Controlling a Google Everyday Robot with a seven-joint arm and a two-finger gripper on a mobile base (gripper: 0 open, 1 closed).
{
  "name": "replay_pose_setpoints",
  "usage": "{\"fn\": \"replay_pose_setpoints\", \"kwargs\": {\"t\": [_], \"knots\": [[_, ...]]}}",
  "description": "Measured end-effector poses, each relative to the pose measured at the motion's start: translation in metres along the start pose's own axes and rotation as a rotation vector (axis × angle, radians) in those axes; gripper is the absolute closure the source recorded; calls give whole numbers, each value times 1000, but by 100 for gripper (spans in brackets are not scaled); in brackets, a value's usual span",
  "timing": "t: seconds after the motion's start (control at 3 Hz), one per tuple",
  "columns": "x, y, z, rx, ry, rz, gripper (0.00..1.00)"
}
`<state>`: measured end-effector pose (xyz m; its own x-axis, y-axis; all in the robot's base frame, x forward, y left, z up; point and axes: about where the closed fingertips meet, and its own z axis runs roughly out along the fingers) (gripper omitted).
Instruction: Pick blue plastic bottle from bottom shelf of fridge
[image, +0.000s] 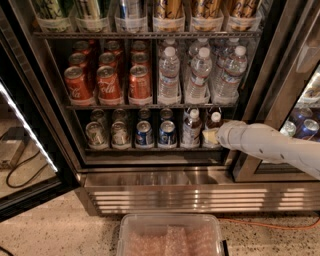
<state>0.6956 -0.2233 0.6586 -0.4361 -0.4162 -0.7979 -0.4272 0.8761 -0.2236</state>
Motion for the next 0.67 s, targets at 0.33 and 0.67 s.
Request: {"fn": "replay_pose_setpoints", "kwargs": {"t": [0.33, 0.67], "knots": [[-1, -1, -6, 11, -18, 1, 100], [-3, -2, -13, 25, -40, -1, 100]]}}
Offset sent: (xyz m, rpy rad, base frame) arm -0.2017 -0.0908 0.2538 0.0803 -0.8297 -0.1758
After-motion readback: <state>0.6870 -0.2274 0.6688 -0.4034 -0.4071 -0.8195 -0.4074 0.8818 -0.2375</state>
